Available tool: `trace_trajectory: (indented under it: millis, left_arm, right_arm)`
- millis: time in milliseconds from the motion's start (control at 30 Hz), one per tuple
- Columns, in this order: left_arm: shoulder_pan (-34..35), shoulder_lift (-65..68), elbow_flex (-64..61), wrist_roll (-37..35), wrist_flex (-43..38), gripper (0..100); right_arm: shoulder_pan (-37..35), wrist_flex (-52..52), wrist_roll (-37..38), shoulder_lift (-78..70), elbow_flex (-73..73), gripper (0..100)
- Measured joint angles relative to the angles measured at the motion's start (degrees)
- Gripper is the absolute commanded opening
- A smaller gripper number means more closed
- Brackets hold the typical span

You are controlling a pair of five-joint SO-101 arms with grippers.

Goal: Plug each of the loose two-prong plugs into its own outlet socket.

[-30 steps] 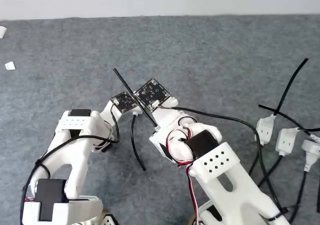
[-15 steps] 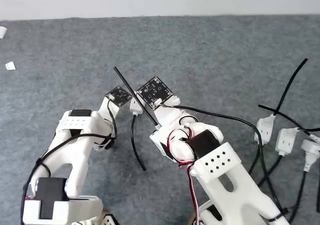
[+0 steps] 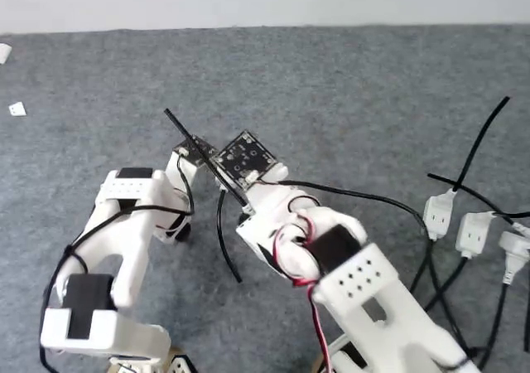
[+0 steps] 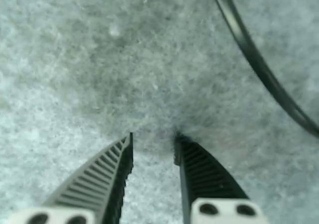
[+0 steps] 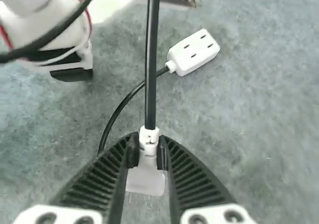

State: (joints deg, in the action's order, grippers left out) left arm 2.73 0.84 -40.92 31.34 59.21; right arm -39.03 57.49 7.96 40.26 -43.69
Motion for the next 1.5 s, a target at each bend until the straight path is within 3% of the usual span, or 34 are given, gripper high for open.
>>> trace_trajectory:
  millis: [467, 1300, 1400, 1500]
  left_arm:
    - [-2.5, -18.1, -18.2, 5.9, -9.6, 13]
    - [-2.5, -19.7, -19.0, 8.8, -10.0, 13]
    - [-1.2, -19.7, -19.0, 4.7, -13.4, 13]
    - [2.4, -19.7, -19.0, -5.6, -20.3, 13]
  right_arm:
    - [0.0, -9.4, -0.2, -10.1, 0.0, 0.9]
    - [0.1, -18.0, -0.2, -16.4, 2.2, 0.9]
    - [0.6, -19.6, -2.6, -19.0, 4.6, 0.8]
    - [2.9, -22.5, -5.2, -22.9, 7.2, 0.8]
